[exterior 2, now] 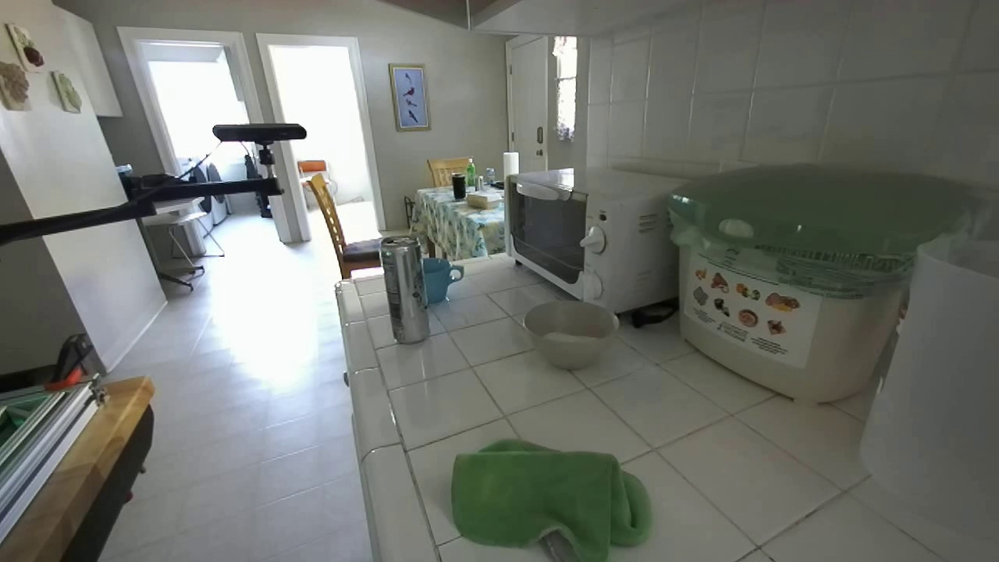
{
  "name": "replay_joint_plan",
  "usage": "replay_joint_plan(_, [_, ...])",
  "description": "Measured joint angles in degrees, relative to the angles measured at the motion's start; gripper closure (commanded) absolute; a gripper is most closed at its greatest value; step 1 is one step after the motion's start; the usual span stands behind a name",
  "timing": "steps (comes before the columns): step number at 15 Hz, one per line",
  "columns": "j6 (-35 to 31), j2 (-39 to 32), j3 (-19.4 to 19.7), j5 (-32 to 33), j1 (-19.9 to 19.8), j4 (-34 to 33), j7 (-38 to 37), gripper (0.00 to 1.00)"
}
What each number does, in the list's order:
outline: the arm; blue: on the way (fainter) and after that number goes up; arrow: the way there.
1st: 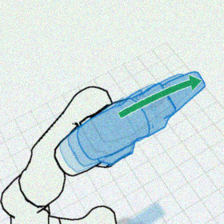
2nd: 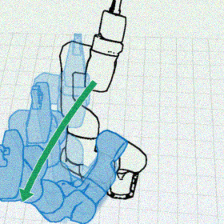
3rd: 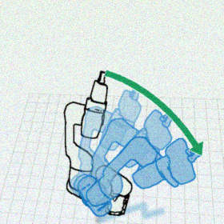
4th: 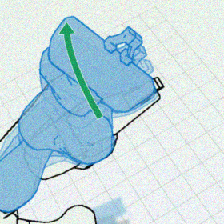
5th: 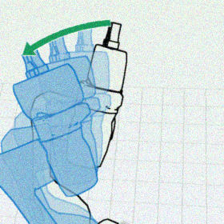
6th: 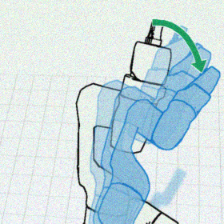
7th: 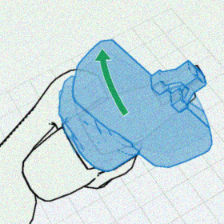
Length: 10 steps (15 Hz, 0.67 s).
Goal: Open the left closed cabinet door
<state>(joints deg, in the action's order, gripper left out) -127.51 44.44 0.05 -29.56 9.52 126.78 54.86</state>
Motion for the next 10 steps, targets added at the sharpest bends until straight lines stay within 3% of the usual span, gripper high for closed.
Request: replay_joint_plan(10, [-2.3,2.5,0.1,0.9,8.7,4.0,0.0,0.93])
